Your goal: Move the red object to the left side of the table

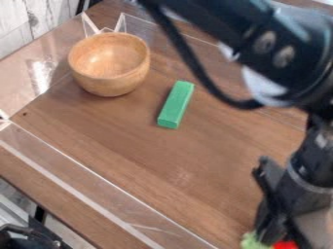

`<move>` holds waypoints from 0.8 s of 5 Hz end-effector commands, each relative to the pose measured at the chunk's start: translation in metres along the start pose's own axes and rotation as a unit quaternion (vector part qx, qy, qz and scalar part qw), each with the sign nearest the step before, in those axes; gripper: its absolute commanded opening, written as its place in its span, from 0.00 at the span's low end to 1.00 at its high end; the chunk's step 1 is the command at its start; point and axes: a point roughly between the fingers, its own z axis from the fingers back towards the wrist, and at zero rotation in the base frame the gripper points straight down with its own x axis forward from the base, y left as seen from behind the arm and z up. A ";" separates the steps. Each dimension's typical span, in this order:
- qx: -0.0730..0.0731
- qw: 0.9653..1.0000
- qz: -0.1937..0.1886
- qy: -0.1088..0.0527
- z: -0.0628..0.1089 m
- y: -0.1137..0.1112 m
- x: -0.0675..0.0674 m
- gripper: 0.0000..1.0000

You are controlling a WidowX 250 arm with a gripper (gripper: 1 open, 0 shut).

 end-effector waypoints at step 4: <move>-0.008 0.993 0.109 -0.036 0.016 0.002 0.004 0.00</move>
